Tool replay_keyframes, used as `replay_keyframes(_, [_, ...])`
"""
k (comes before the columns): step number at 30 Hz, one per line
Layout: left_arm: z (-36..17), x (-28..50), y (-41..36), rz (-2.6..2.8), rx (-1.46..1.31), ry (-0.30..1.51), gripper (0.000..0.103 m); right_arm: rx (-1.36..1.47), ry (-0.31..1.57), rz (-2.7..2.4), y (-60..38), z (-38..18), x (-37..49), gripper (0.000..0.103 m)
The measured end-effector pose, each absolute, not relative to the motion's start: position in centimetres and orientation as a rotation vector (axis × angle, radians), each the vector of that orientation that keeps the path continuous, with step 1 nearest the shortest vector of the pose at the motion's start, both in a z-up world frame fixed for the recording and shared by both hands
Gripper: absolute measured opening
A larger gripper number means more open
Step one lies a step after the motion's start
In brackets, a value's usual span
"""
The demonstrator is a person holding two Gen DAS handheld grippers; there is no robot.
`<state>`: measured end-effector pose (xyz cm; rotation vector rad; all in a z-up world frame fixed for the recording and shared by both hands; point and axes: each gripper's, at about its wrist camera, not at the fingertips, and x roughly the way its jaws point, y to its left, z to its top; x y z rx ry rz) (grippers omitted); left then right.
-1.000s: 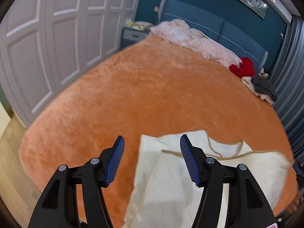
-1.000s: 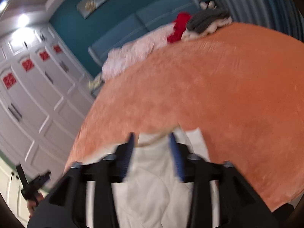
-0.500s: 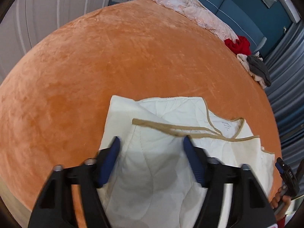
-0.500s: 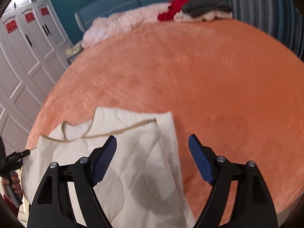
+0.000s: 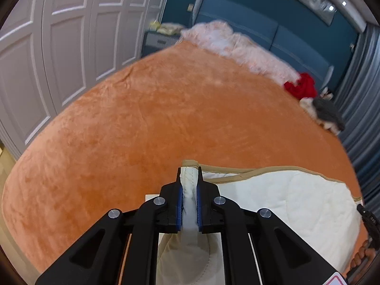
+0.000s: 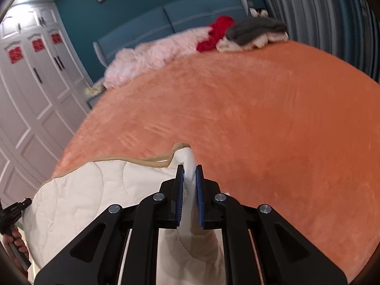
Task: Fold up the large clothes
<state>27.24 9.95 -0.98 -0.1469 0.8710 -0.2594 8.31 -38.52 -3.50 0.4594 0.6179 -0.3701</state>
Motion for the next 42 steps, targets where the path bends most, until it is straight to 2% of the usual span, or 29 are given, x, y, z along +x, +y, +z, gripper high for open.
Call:
replay_keyframes(7, [-8.8,29.4,7.9,-0.163,-0.022,0.978,0.008,0.374,0.801,-0.438,-38.3,-10.1,11.8,0.009])
replay_keyframes(16, [-12.6,29.6,7.5,-0.13,-0.007,0.983,0.013,0.375,0.828,-0.45,-38.3,-13.8,12.1,0.012])
replay_keyframes(23, [-12.4,29.9,7.6,-0.114,-0.008,0.988,0.018,0.371,0.82,-0.462,-38.3,-13.6,12.2,0.017])
replay_keyframes(24, [-11.8,30.0,7.6,-0.105,0.003,0.997,0.02,0.378,0.827,-0.472,-38.6,-13.2,12.1,0.022])
replay_keyframes(25, [-11.2,29.9,7.6,-0.096,0.013,0.996,0.022,0.378,0.825,-0.489,-38.7,-12.7,11.9,0.031])
replay_keyframes(27, [-8.4,28.8,7.9,-0.088,0.014,0.944,0.023,0.368,0.753,-0.547,-38.6,-9.9,10.4,0.041])
replay_keyframes(30, [-4.5,26.9,7.9,-0.128,-0.009,0.87,0.023,0.328,0.657,-0.507,-36.7,-6.0,8.9,0.041])
replay_keyframes(34, [-1.5,24.8,3.4,-0.308,-0.037,0.852,0.023,0.239,0.66,-0.322,-31.0,-3.8,11.3,0.041])
replay_keyframes(39, [-4.5,23.5,-4.6,-0.443,0.04,0.918,0.023,0.108,0.782,-0.13,-23.0,-6.9,16.3,0.036])
replay_keyframes(42, [-7.6,24.1,-6.9,-0.461,0.044,0.979,0.023,0.114,0.86,-0.129,-22.4,-9.9,18.0,0.036])
